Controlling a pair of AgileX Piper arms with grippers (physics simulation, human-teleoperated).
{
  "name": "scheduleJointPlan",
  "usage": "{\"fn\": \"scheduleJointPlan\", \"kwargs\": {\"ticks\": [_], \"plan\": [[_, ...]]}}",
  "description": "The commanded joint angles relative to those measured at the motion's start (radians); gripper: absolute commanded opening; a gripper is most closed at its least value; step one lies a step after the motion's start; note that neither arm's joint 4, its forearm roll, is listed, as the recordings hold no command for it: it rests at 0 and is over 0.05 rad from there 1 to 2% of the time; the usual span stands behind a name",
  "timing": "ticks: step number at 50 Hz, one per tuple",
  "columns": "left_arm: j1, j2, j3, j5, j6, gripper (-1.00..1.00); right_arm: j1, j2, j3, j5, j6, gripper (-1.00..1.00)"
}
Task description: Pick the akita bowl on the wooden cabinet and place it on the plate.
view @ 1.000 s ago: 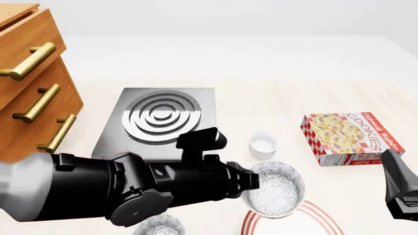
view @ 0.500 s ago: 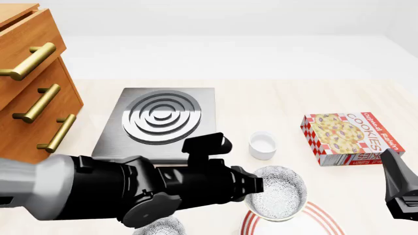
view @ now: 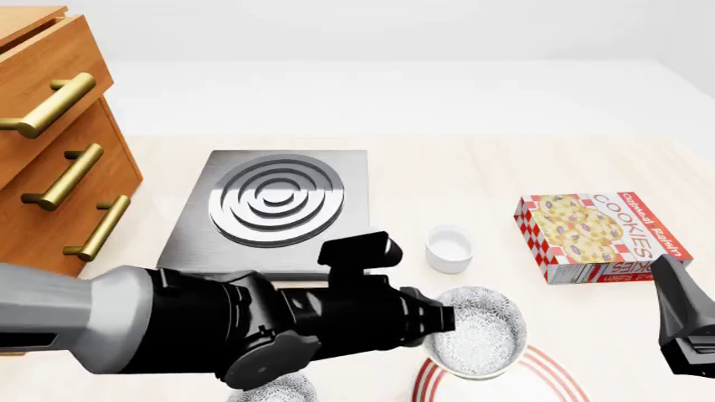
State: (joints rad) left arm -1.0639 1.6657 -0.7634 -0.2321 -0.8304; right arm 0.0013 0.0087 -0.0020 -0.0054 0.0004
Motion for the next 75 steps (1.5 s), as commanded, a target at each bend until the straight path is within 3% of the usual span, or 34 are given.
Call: {"fn": "scheduleJointPlan", "kwargs": {"ticks": [1, 75], "plan": [[0.0, 0.018, -0.008, -0.017, -0.002, -1.0, 0.0, 0.002, 0.0, -0.002, 0.0, 1.0], [-0.036, 0.126, -0.031, -0.069, -0.029, -1.0, 0.0, 0.004, 0.0, -0.004, 0.0, 1.0]]}}
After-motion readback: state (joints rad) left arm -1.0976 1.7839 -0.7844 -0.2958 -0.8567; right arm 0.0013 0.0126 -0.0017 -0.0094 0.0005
